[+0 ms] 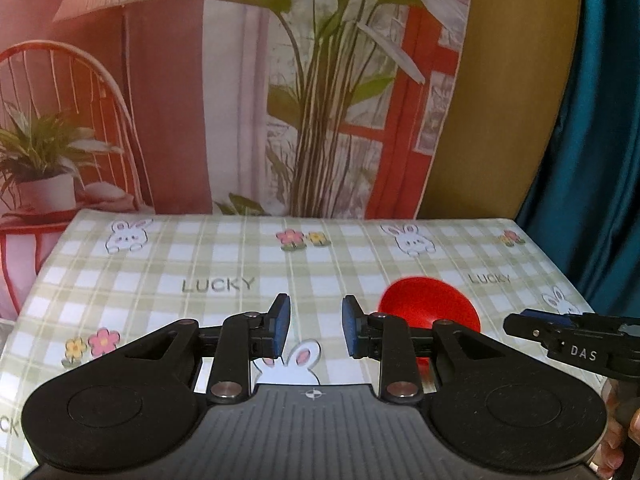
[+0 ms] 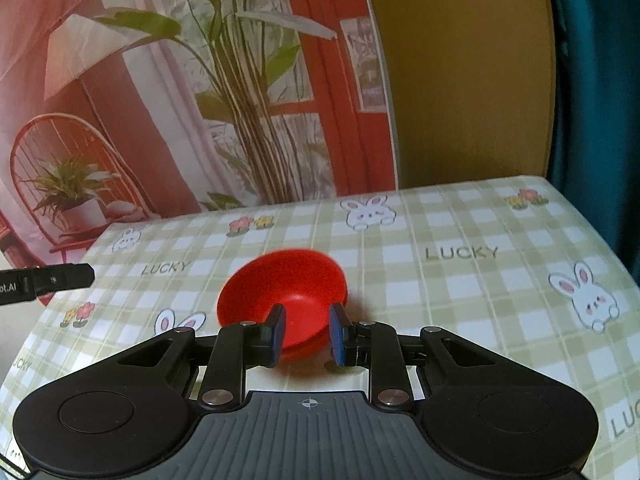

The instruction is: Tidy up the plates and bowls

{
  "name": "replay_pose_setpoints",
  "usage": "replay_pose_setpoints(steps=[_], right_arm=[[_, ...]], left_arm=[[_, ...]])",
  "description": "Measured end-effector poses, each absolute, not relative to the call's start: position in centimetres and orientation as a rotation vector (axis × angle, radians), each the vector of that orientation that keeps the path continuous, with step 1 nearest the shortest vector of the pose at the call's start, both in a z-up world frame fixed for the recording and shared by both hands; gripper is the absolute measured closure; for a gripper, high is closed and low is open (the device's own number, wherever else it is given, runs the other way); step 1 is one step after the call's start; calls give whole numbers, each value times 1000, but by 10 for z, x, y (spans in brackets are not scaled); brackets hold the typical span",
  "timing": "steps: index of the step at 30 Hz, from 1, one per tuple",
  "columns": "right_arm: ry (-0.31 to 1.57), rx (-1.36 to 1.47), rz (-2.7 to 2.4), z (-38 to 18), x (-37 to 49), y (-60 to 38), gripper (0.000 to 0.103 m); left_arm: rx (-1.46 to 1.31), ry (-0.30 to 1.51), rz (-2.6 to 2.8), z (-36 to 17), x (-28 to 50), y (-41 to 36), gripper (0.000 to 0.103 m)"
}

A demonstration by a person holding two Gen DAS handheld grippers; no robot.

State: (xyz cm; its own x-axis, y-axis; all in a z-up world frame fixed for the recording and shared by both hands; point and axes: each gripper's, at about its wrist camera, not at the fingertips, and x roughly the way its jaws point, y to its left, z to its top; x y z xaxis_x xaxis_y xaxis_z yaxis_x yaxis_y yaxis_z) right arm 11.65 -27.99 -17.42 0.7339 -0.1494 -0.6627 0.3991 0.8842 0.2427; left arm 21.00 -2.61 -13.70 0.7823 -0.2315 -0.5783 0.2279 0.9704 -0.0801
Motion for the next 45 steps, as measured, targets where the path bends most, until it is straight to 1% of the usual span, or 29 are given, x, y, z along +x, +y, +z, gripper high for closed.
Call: replay_pose_setpoints(steps=[13,15,17,18,21,23,25,35,45], right_arm=[[661,356,-318,-167,141,-309,80],[659,353,-319,-167,144,-312,80],[659,352,-321,-169,147,-316,80],[660,353,-321,-170,149,-317,80],[668,360,-320,-175,153,-322,80],[677,369,-317,-180,156,-324,80],[688,379,-316,-185,159,-327,80],[749,455,-298,-214,170,-333,79],[786,511,-291,-238,176,-330,80]], left_arm=[[14,584,-244,-119,240,-35,73],[13,588,-247,-120,244,-38,71],[8,594,-257,-122,247,-41,67],[5,599,-263,-124,249,-44,66],[-2,620,-292,-133,253,-53,64],[-7,638,-312,-141,257,-60,60],[-12,659,-335,-149,259,-67,59],[-6,807,-403,-206,274,-98,59],[-19,892,-397,-236,286,-103,59]])
